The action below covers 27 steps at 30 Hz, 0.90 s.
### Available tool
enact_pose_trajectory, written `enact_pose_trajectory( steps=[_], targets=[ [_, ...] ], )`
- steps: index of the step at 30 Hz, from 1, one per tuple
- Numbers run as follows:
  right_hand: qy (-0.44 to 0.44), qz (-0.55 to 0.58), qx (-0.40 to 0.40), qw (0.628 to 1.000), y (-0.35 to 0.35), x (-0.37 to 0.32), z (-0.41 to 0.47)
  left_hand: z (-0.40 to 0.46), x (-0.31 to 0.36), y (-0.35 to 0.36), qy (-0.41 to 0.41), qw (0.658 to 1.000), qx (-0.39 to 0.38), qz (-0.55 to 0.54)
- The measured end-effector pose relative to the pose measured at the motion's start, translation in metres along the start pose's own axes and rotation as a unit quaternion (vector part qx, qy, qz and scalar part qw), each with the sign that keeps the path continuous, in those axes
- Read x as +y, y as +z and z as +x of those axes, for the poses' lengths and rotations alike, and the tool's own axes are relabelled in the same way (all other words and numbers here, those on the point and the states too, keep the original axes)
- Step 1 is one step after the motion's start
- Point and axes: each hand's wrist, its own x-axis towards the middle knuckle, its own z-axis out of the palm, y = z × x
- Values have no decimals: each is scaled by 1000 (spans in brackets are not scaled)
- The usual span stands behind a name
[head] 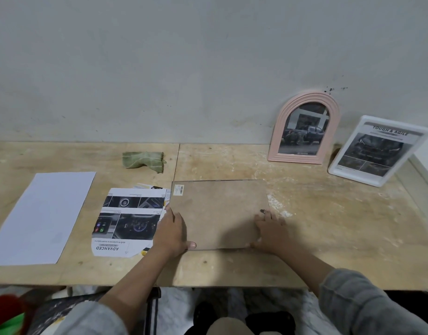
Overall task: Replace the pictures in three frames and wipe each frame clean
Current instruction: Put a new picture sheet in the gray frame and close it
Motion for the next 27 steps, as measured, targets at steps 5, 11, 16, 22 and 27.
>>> enact_pose_trajectory(
  steps=[5,11,16,22,27],
  targets=[
    [37,60,-30,997,1,4,0,4,-11,-7,22,998,-24,45],
    [44,71,-45,996,4,7,1,3,-10,-7,25,997,-28,70],
    [34,37,-21,999,3,7,-2,3,-11,-11,30,996,-28,84],
    [66,101,1,993,3,-37,1,4,-10,-14,26,995,-20,94],
    [32,176,-75,981,9,-71,12,5,-12,-13,33,996,-15,80]
  ],
)
